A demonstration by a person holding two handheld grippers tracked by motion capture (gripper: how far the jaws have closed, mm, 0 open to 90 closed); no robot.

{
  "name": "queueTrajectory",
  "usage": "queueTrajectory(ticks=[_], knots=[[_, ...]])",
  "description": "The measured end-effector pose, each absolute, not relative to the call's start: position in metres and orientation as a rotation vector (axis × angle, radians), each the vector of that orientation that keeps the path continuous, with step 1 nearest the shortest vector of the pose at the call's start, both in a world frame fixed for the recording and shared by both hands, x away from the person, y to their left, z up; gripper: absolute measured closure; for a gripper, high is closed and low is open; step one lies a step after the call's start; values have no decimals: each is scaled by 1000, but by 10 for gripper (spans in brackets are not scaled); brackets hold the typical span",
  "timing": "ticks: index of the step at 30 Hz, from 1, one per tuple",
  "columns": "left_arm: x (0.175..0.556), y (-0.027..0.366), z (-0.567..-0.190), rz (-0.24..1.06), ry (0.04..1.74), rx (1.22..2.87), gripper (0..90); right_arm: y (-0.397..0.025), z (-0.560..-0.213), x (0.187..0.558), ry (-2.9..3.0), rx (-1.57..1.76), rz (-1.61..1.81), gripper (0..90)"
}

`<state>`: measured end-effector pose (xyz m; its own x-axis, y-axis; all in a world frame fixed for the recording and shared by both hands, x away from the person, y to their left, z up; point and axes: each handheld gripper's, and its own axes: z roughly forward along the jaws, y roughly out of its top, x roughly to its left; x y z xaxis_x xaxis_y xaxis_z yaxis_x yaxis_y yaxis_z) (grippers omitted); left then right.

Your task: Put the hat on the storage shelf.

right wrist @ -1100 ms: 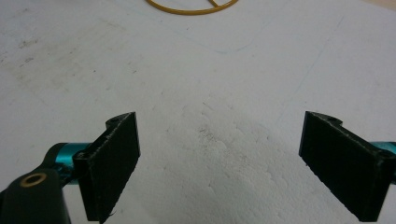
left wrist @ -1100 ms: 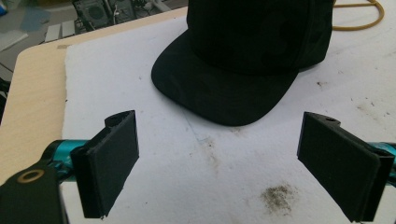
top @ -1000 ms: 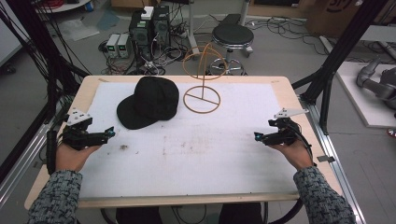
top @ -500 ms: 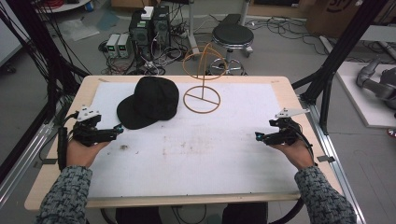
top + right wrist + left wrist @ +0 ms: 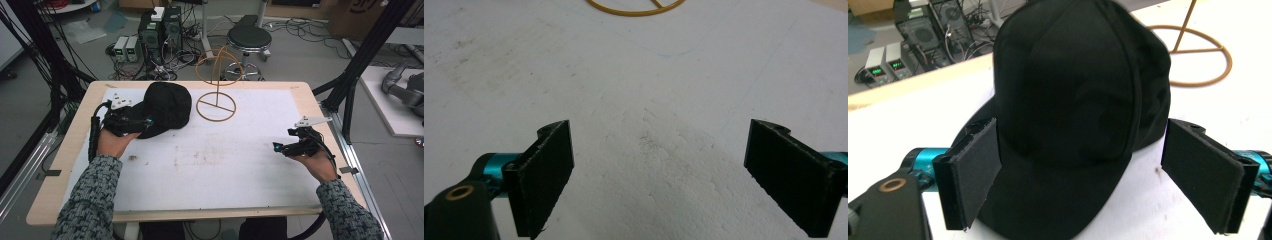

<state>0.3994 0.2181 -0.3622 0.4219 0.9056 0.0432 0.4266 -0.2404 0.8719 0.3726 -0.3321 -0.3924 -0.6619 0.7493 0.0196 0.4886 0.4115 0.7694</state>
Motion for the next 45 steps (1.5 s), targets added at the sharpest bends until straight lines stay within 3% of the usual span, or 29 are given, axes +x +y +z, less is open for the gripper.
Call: queueTrajectory(ticks=[11,19,45], knots=[[435,201,-346,684,1049,1909,170,-337,-393,372,2344,1073,1117,122],[468,199,-334,587,919,2015,163,-343,-395,373,2338,1096,1105,122],[520,181,-330,576,852,2073,187,-348,-392,372,2329,1115,1093,122]])
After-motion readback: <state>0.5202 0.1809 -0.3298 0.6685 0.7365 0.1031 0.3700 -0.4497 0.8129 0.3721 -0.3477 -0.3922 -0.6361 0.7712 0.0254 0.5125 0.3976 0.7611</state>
